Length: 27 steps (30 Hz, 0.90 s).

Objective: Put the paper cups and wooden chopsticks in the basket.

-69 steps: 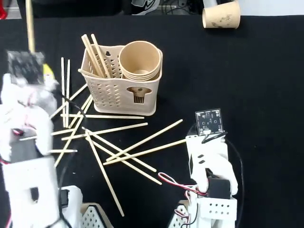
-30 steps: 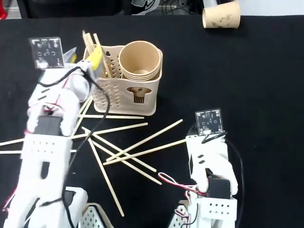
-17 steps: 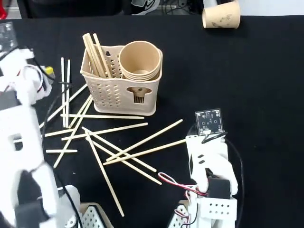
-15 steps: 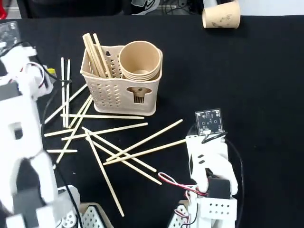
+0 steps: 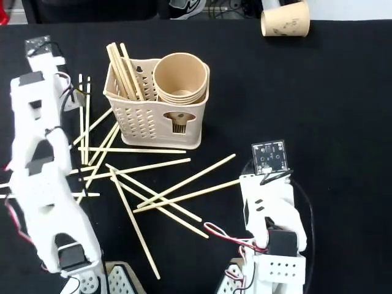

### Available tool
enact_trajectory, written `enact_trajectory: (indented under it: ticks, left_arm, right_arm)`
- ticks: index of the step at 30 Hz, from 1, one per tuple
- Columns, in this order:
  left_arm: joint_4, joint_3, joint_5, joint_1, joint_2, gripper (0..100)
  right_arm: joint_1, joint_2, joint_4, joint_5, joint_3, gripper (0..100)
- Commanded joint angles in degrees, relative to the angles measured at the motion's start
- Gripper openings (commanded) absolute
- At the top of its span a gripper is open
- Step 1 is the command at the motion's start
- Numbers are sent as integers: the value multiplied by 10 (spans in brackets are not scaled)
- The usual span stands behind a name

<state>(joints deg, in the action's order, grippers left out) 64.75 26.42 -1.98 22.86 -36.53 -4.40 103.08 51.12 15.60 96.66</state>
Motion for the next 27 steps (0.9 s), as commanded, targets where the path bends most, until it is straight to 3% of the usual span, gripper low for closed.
enact_trajectory:
  ticks: [1, 6, 15, 21, 27]
  left_arm:
    - [51, 167, 1, -27, -75, 236]
    - [91, 294, 1, -36, -163, 236]
    - [97, 413, -4, -2, -310, 226]
    - [108, 475, -5, -6, -352, 24]
    - [188, 555, -5, -6, -345, 29]
  right_arm:
    - [-9, 39, 1, 5, -2, 15]
    - [-9, 39, 1, 5, -2, 15]
    - [-9, 39, 1, 5, -2, 15]
    - [-9, 39, 1, 5, -2, 15]
    - [-9, 39, 1, 5, -2, 15]
